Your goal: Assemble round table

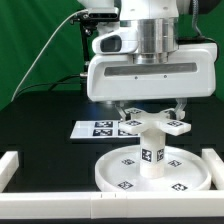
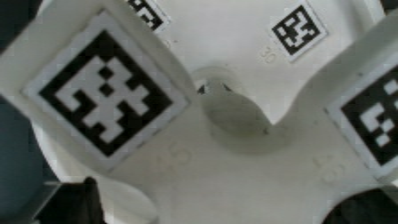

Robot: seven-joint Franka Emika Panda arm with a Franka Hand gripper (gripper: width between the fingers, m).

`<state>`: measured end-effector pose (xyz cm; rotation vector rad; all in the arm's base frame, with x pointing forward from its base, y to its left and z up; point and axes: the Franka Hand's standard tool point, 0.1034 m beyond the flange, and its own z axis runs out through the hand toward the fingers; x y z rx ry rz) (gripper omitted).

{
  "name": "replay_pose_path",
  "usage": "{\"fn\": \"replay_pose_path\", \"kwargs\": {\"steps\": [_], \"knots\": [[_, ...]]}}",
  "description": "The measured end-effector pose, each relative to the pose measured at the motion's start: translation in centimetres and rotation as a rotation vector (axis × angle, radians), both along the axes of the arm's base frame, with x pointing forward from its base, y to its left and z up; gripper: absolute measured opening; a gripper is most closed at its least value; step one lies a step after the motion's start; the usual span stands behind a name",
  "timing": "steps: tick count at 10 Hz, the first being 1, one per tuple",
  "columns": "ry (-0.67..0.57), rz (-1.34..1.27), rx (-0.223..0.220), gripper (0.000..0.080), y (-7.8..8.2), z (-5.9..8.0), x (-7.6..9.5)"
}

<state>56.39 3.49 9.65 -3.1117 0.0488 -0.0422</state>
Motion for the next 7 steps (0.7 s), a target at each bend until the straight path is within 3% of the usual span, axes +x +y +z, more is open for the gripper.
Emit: {"fn": "replay_pose_path", "kwargs": {"steps": [3,7], "knots": [[0.001,-0.036,0.003,0.0442,0.03,-0.01,-0.02],[-0.004,-0.489,0.005,0.0442,0.56,-0.02,0.03]]}}
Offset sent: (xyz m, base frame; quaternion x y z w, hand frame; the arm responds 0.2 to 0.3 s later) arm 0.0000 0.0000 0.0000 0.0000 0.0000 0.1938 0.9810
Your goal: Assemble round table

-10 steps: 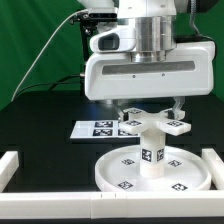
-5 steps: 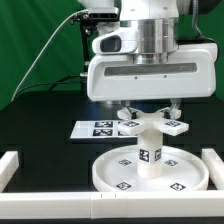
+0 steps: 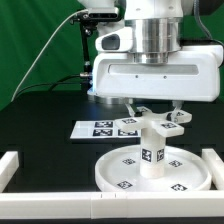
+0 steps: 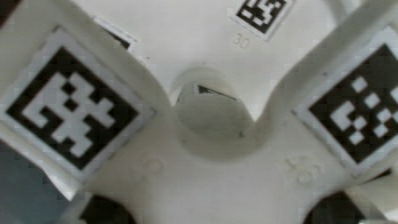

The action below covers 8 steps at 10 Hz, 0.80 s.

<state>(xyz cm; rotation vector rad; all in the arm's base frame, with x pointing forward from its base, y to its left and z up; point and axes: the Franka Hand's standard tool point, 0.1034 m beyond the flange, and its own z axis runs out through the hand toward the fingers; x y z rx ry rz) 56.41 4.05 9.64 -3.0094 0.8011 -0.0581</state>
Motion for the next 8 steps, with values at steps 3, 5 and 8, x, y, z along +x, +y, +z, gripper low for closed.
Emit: {"fn": "replay_pose_path", "kwargs": {"steps": [3,5,8], "knots": [[0.006,-0.346,0.029,0.0442,0.02,0.01,0.02],[0.008,-0.508,0.033,0.0442,-0.04,0.04,0.02],[0.015,-0.687,0.049,0.0442,-0.06,0.04,0.00]]}}
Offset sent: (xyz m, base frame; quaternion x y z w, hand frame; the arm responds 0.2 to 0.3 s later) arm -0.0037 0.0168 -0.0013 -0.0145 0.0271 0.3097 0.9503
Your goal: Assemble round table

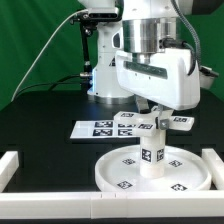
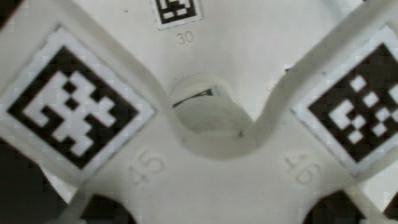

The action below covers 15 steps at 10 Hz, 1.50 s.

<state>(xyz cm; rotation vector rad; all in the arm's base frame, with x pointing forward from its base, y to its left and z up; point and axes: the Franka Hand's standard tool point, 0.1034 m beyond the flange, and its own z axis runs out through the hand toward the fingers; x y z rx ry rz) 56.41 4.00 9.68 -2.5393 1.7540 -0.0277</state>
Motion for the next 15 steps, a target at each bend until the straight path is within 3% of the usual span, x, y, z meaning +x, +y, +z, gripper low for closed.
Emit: {"fn": "replay_pose_path", "kwargs": {"steps": [5,8,10,11,12,15], "knots": [[0.019,-0.661,0.071,0.0443,0.0,0.0,0.1],[0.006,-0.885,0.085,0.0443,0.0,0.0,0.0],[0.006,-0.861,0.087,0.0443,0.0,0.0,0.0],[0.018,-0.784,0.082,0.0553,0.2,0.2,-0.1],[0.039,-0.692,0.089,0.0619,0.5,1.0,-0.2],[-0.005,-0.358,0.107,0.0644,0.6,4.0,0.5]]}}
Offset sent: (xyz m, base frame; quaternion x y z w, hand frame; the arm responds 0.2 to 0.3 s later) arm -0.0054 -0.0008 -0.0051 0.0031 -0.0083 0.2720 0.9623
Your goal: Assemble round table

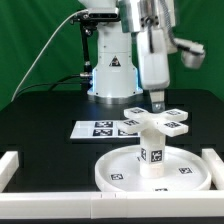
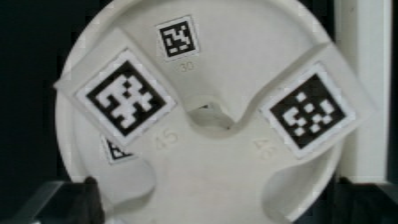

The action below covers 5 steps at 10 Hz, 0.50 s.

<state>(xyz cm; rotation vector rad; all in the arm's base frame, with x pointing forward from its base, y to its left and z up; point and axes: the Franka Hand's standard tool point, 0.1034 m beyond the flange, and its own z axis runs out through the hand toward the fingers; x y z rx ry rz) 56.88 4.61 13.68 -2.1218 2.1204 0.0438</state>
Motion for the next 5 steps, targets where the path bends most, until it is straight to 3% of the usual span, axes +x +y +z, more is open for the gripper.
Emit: {"fn": "replay_pose_path", "kwargs": {"steps": [2,5], "knots": [[-0.045,0.335,-0.027,0.0648,0.22,0.18,0.22],[-0.067,0.553,-0.049,0.0648,0.04,-0.03,0.16]]}}
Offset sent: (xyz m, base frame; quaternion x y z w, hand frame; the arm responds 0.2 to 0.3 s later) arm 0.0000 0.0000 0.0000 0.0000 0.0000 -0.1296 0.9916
